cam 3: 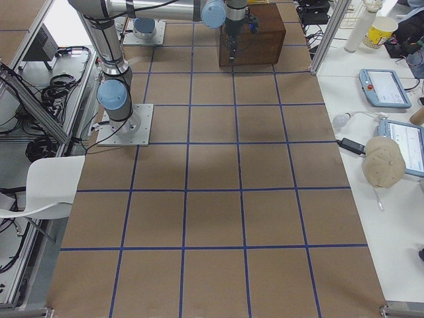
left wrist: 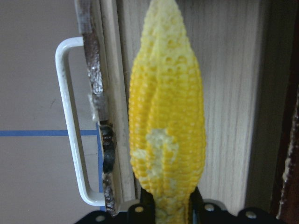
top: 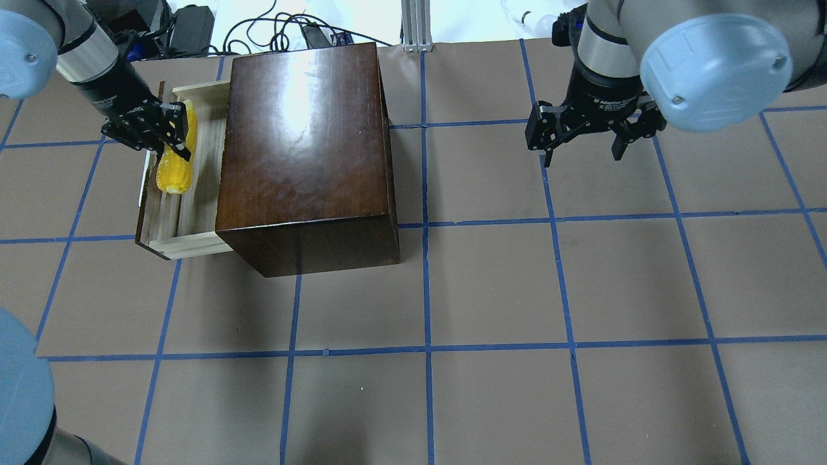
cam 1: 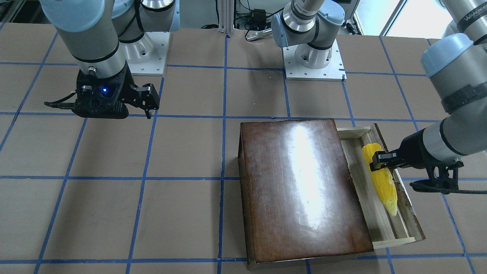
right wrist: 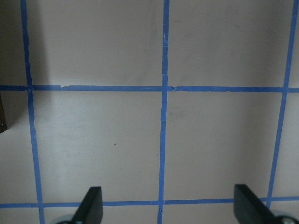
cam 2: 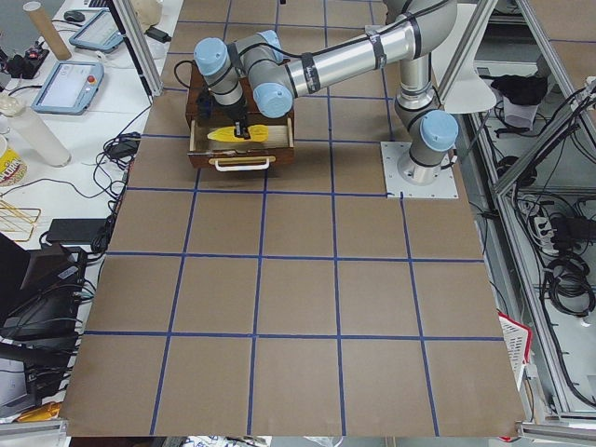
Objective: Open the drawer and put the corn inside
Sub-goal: 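Lower the corn into the open drawer and open the left gripper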
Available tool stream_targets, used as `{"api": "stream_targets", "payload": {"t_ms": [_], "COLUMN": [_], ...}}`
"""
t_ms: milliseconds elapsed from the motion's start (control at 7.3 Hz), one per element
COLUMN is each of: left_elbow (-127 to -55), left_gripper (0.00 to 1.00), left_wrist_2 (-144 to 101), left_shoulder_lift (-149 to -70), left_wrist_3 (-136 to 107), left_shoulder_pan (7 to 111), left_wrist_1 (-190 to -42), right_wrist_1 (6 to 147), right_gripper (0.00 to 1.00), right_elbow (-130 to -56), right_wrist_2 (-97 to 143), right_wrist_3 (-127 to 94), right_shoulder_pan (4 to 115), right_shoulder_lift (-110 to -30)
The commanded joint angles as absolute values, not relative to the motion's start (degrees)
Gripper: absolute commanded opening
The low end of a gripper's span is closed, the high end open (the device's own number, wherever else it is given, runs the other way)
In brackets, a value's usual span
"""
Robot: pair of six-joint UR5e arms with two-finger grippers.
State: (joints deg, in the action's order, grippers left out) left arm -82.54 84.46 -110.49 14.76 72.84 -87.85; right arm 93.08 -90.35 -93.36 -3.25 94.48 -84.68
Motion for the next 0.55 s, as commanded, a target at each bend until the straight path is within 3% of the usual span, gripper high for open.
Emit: {"api": "stream_targets", "payload": {"t_ms": [0, 411], "left_elbow": [-83.0, -82.9], "left_gripper": [0.0, 0.04], "left_wrist_2": [84.0, 84.0], "left_shoulder_lift": [-111.7, -113.9], "left_wrist_3": [14.8, 14.7], "left_shoulder_pan": [73.0, 73.7], "left_wrist_1": [-87.5, -84.1], "right_wrist_1": [93.2, 93.1], "right_gripper": [1.0, 1.0], "right_elbow": [-90.4, -90.4], "right_wrist_2": [-93.4, -93.4], "right_wrist_3": [-3.3, -3.3], "right_shoulder_pan": [94.5, 94.5], "right_shoulder_lift": [-84.7, -84.7]}}
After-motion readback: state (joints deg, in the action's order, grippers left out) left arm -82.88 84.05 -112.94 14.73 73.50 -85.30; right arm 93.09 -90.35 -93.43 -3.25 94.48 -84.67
